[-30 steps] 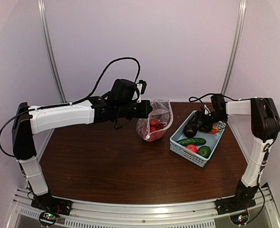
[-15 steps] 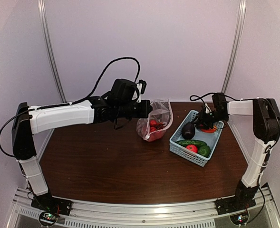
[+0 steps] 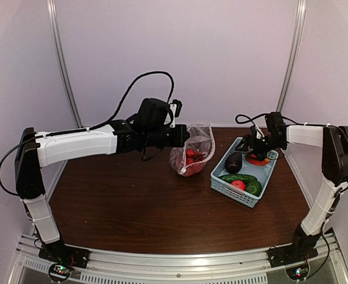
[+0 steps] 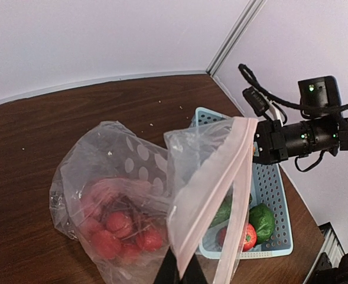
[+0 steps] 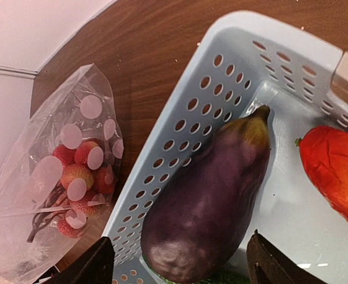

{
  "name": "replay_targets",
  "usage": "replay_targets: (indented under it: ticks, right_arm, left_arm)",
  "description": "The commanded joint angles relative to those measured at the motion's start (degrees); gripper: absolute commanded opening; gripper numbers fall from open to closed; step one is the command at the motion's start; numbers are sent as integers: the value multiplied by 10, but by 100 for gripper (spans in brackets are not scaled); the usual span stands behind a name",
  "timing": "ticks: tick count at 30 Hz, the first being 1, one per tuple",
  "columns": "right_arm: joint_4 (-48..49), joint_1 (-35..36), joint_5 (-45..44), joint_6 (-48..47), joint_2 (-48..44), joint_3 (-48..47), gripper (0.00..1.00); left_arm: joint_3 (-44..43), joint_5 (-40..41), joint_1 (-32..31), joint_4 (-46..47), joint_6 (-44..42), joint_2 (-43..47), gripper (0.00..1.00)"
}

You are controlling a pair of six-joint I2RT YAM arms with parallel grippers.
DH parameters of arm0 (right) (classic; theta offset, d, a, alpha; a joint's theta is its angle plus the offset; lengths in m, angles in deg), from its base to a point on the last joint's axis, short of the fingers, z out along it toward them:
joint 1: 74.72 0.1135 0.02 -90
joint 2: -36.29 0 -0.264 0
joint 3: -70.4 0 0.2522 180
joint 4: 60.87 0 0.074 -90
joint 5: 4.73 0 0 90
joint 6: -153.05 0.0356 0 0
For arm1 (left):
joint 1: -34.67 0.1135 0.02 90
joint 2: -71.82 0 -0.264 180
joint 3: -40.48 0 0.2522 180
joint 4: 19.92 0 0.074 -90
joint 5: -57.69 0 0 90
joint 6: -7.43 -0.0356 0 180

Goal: Place the food in the zip-top bag and seal the zipper
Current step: Pick up the fake vegetable from the bin.

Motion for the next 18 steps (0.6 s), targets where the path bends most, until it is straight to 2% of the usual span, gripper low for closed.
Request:
replay_targets:
  ticks: [1,9,11,14,18]
  right_arm:
    - [-13,13,-6,3,44,-15,80]
    - [-8,20,3,16,102,-24,83]
    - [1,20,19,17,113,-25,78]
    - [13,20,24,15,98,-21,62]
    - [2,20,6,-13,29,-8,55]
  left_arm:
    - [1,1,4,7,0,22,0]
    - [-1,12,4,-1,-2,23,0]
    - [-1,13,3,1,-2,23,0]
    - [-3,10,4,1,-1,22,0]
    - [-8,10,4,-2,-3,22,0]
